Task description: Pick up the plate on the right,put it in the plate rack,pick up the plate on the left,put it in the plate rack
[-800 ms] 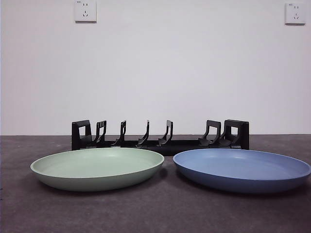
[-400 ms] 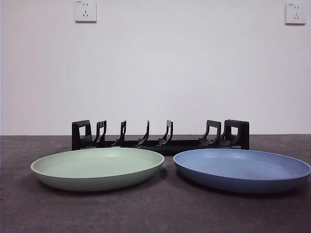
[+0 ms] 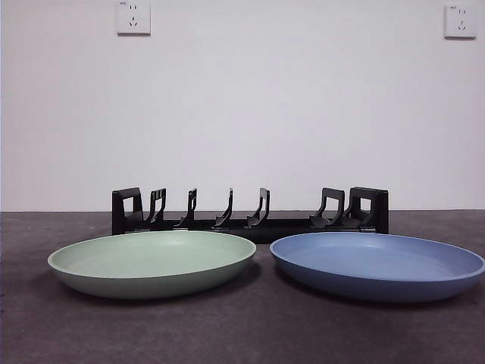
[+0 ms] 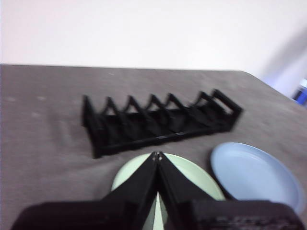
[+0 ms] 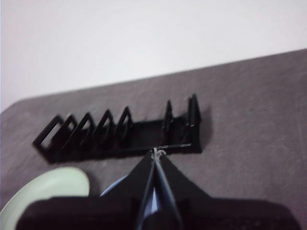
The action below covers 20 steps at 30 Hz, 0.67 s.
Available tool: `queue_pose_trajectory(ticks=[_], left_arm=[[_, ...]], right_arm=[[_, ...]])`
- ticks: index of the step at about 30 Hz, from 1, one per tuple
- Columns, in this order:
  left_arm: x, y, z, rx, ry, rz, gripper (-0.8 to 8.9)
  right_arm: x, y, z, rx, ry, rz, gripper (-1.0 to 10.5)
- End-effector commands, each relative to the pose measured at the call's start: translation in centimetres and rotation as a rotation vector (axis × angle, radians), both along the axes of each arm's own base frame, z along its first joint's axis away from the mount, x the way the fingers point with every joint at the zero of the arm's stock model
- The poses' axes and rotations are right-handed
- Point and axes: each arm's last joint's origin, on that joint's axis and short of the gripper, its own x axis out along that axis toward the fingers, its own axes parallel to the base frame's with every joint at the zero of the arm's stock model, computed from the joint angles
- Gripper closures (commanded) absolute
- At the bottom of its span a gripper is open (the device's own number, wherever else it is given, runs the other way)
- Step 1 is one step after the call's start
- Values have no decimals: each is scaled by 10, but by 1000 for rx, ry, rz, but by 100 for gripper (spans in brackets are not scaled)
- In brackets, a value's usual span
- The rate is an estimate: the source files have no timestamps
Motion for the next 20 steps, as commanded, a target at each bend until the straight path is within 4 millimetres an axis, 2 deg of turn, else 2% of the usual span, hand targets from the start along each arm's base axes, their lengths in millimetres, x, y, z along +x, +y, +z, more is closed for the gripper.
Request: queue_pose_trajectory(ticks=[1,4,10,15,20], left_arm=[[-1,-1,18,2,33,-59,821],[-2,-3,36,19,61,-131,821],[-5,-5,65,43,111,-223,821],[-8,-5,75,65,126,-241,821],[-9,-6,74,65,142,-258,815]], right_arm=[[-2,1,24,-54,18,48,958],[-3,2,44,-76,78,92,958],[-7,3,68,-122,209,151,958],[-9,3,75,-139,265,164,958],[-10,3,76,-136,272,167,942]])
